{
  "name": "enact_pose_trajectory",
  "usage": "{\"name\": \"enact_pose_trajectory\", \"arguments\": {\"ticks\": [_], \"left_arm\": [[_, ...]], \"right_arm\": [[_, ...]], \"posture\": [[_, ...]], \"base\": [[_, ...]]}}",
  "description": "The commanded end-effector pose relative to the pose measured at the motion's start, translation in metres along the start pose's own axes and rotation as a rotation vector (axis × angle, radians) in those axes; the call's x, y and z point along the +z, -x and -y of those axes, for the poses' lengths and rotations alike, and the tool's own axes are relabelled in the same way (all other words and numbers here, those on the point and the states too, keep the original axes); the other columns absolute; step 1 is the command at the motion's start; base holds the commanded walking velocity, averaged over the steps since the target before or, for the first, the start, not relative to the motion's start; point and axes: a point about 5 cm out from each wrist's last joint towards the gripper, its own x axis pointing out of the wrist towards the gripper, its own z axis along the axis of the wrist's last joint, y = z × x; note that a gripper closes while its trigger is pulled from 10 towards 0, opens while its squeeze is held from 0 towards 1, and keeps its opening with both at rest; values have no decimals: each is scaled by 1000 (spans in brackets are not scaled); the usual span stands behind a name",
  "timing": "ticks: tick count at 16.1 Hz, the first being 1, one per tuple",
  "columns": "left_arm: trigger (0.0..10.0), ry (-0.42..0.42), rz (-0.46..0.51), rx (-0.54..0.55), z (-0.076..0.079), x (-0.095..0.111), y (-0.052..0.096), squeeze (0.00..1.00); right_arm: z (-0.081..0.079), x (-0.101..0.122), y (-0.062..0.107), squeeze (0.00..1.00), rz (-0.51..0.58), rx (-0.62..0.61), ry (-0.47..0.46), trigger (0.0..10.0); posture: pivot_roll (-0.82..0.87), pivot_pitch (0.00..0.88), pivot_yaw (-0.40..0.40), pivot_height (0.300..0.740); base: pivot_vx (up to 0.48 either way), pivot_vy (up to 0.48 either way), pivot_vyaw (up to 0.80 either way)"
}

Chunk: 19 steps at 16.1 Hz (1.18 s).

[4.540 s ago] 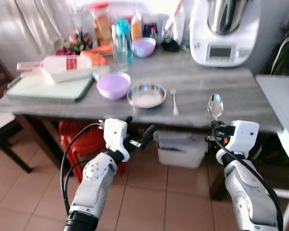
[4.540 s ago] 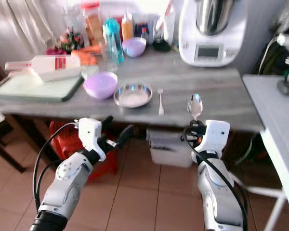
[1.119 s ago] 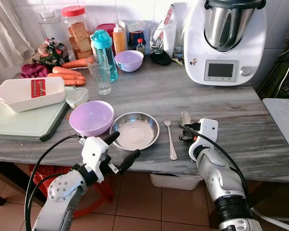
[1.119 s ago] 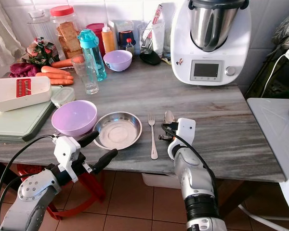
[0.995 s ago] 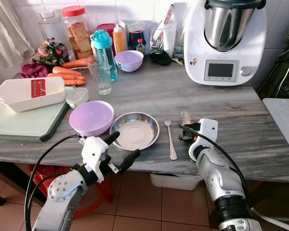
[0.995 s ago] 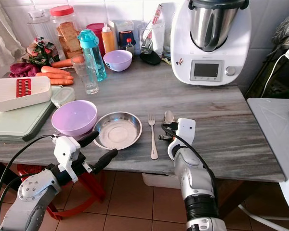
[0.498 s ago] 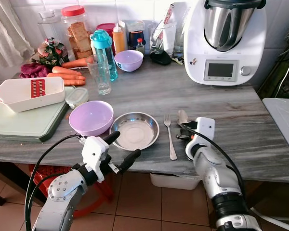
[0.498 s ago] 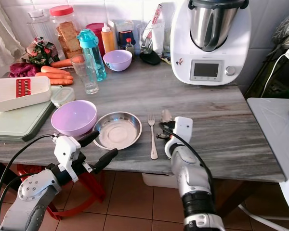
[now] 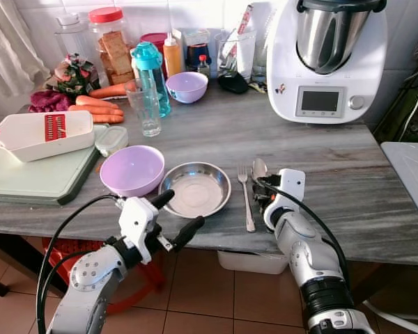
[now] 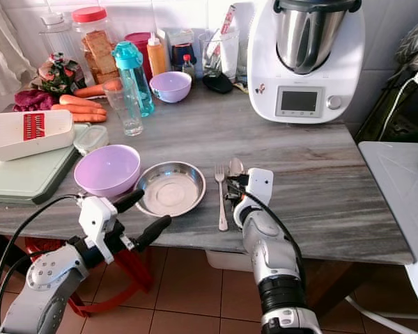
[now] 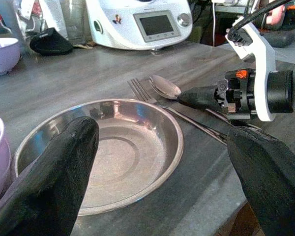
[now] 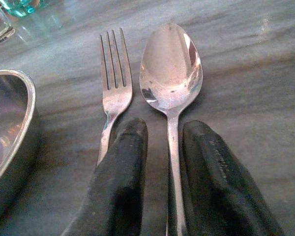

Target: Setting the table

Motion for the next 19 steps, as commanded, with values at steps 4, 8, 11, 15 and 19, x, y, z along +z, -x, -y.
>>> {"name": "enact_pose_trajectory", "arguments": {"ticks": [4,8,11,15,19], "left_arm": [[10000,-22,4,-22,0,5,-2,0],[10000,-26,5,-22,0,6,-2,0],[10000,-28,9,-19,0,6,-2,0],[10000,-50,37,138,-15,10,-7,0],[10000,-71,73,237,-20,14,-16,0]], "right_arm": [[-2,10,0,1000,51,-11,-3,10000],[-7,37,7,1000,161,19,9,10000],[-5,50,19,1000,229,18,41,10000],[10,52,47,1000,243,32,118,10000],[32,52,66,1000,251,-19,152,10000]], "posture": [[1,15,58,740],[2,15,58,740],[-5,15,56,740],[-16,11,58,740],[-26,0,46,740]], "base": [[0,0,0],[0,0,0],[0,0,0],[0,0,0],[0,0,0]]}}
